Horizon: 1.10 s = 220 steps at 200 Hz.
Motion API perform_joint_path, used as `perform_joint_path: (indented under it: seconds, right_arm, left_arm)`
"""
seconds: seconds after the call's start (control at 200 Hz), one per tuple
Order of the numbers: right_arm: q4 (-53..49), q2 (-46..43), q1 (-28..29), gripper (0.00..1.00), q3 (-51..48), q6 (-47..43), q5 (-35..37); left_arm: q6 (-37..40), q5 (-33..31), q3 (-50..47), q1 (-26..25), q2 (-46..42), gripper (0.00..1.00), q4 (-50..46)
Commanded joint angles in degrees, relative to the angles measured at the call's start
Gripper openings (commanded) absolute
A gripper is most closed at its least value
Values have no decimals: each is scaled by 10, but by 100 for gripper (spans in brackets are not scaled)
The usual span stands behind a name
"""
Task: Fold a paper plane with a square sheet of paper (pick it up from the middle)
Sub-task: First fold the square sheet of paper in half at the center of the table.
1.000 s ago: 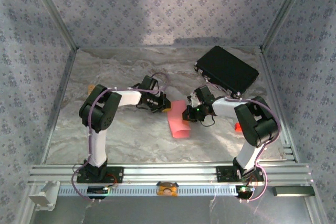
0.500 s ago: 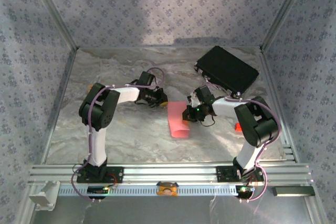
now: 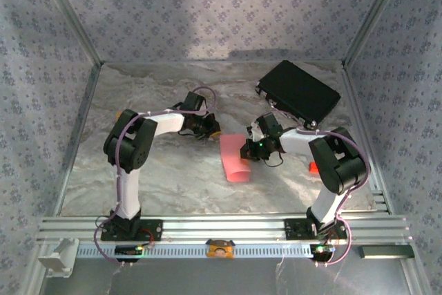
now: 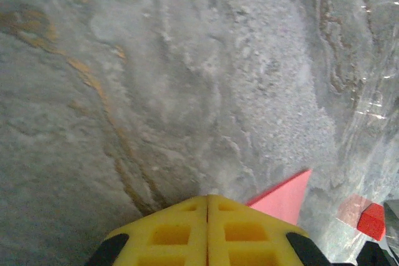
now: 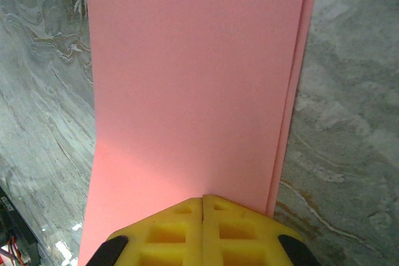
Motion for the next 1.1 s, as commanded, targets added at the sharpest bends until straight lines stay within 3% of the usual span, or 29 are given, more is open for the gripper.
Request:
perform_joint_path:
  seconds: [0.0, 0.245, 0.775, 1.094]
  right_arm:
    - [-48, 4, -4, 0, -19, 1, 40]
    - [-50, 1, -5, 0, -18, 2, 43]
    - [-49, 2, -4, 0, -20, 3, 43]
    - [-39, -4, -1, 0, -22, 13, 42]
  left_arm:
    - [28, 30, -8, -12, -43, 7, 8]
    - [59, 96, -10, -17, -16, 7, 0]
    - [48, 33, -1, 20, 32, 7, -6]
    - [23, 6, -10, 4, -58, 10, -27]
